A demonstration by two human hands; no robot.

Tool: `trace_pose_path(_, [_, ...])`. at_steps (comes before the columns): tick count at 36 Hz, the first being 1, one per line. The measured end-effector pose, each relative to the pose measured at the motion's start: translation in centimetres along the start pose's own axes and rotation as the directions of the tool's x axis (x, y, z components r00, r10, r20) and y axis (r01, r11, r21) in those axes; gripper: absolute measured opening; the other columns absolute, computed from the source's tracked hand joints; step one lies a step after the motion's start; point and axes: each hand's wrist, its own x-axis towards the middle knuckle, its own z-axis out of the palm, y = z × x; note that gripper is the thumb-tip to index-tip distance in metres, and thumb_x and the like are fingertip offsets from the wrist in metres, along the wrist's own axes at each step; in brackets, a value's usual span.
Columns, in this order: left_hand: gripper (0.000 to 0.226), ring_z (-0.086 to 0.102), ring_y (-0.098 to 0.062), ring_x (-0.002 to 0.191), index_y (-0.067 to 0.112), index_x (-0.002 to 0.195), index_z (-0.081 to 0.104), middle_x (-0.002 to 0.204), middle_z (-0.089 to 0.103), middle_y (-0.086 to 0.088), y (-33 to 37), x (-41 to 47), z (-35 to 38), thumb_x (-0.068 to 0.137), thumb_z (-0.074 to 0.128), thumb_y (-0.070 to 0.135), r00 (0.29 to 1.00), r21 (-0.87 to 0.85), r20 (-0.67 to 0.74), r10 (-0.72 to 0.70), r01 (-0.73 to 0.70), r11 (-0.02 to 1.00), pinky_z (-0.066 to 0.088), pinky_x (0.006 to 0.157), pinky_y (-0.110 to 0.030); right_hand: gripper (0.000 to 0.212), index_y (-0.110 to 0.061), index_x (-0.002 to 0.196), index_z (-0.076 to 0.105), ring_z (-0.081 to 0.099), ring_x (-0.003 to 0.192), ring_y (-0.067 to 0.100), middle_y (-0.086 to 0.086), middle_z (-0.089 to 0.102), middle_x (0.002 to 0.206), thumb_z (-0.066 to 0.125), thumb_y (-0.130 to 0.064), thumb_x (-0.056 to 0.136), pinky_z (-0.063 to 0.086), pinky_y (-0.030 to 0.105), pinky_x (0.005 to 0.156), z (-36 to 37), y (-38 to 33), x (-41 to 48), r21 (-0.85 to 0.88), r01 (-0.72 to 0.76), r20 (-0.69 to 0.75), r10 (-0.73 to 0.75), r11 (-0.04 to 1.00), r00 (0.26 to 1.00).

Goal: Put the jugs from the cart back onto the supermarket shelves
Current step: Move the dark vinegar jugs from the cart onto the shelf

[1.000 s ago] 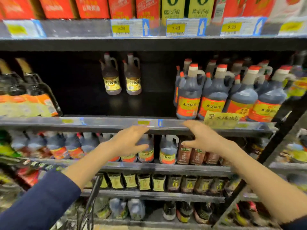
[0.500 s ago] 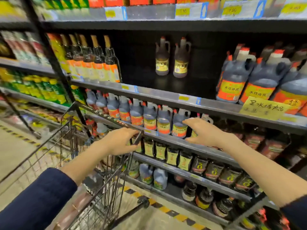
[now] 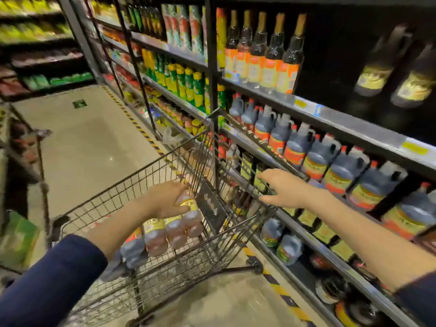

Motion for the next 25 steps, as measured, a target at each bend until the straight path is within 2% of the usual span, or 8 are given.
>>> trace_pose_path(4, [0.085,0.048,-0.026,0.126,0.009,0.141,0.041,0.138,0.051,-0.011,-5.2,-2.6,2.0,0.078,0.038,0.067,0.992,-0.034,0.045,-0.121,0.123,0.992,0.042,0.099,-0.034,0.065,-0.012,0.146,0.029,0.036,0.134,0.025,0.009,0.037,0.148,0.052,-0.042,0.093,0.034,0.037,0.109,0.3,-4.4,5.0,-0.031,0.105,0.048,-0.104,0.994,0.993])
trace_pose_path(7, [0.101,0.049,-0.025,0.124,0.012,0.138,0.044,0.136,0.053,-0.009,-8.9,-4.3,2.9,0.065,0.022,0.079,0.977,-0.039,0.076,-0.199,0.202,0.979,0.044,0.097,-0.033,0.064,-0.011,0.143,0.033,0.039,0.131,0.026,0.009,0.04,0.145,0.054,-0.043,0.092,0.036,0.039,0.107,0.6,-8.0,8.6,-0.052,0.159,0.07,-0.155,0.986,0.985])
trace_pose_path(9, [0.094,0.049,-0.025,0.125,0.012,0.139,0.043,0.137,0.052,-0.009,-11.3,-5.3,3.5,0.073,0.03,0.078,0.97,-0.041,0.085,-0.226,0.23,0.972,0.044,0.098,-0.033,0.067,-0.012,0.146,0.029,0.035,0.136,0.024,0.008,0.036,0.149,0.053,-0.043,0.092,0.032,0.035,0.11,0.7,-10.4,10.8,-0.056,0.198,0.091,-0.193,0.979,0.977])
trace_pose_path(11, [0.104,0.05,-0.025,0.124,0.011,0.138,0.044,0.137,0.052,-0.009,-14.1,-6.0,4.2,0.066,0.022,0.082,0.964,-0.061,0.111,-0.242,0.25,0.966,0.043,0.098,-0.033,0.07,-0.011,0.148,0.025,0.031,0.139,0.022,0.007,0.031,0.152,0.052,-0.044,0.093,0.028,0.032,0.11,0.8,-12.8,12.9,-0.067,0.229,0.111,-0.221,0.971,0.969])
trace_pose_path(13, [0.109,0.05,-0.025,0.124,0.011,0.137,0.045,0.137,0.052,-0.009,-16.7,-6.9,5.2,0.061,0.017,0.084,0.954,-0.063,0.146,-0.261,0.273,0.96,0.043,0.099,-0.033,0.068,-0.008,0.145,0.031,0.034,0.136,0.026,0.011,0.035,0.15,0.054,-0.043,0.092,0.031,0.035,0.11,1.0,-15.1,14.9,-0.066,0.245,0.132,-0.235,0.967,0.963])
trace_pose_path(16, [0.085,0.051,-0.025,0.122,0.013,0.134,0.047,0.134,0.053,-0.007,-19.8,-8.1,6.5,0.078,0.038,0.076,0.945,-0.061,0.131,-0.3,0.31,0.949,0.043,0.094,-0.032,0.06,-0.004,0.136,0.04,0.04,0.13,0.029,0.013,0.043,0.142,0.055,-0.04,0.091,0.035,0.038,0.105,1.7,-18.2,17.8,-0.047,0.253,0.169,-0.242,0.966,0.956])
trace_pose_path(19, [0.095,0.051,-0.026,0.122,0.01,0.131,0.049,0.133,0.054,-0.009,-21.9,-9.1,7.6,0.069,0.026,0.078,0.923,-0.078,0.187,-0.335,0.354,0.932,0.043,0.096,-0.031,0.061,-0.005,0.14,0.038,0.037,0.133,0.029,0.013,0.039,0.146,0.053,-0.04,0.092,0.032,0.036,0.107,2.3,-21.3,20.1,-0.035,0.294,0.211,-0.281,0.955,0.936])
trace_pose_path(25, [0.065,0.051,-0.026,0.121,0.013,0.135,0.043,0.132,0.055,-0.009,-25.8,-11.4,11.8,0.087,0.052,0.056,0.899,-0.145,0.247,-0.362,0.404,0.903,0.043,0.098,-0.033,0.057,-0.017,0.128,0.047,0.05,0.118,0.026,0.005,0.053,0.127,0.059,-0.05,0.083,0.041,0.04,0.093,6.1,-26.1,24.2,-0.001,0.354,0.232,-0.344,0.935,0.91])
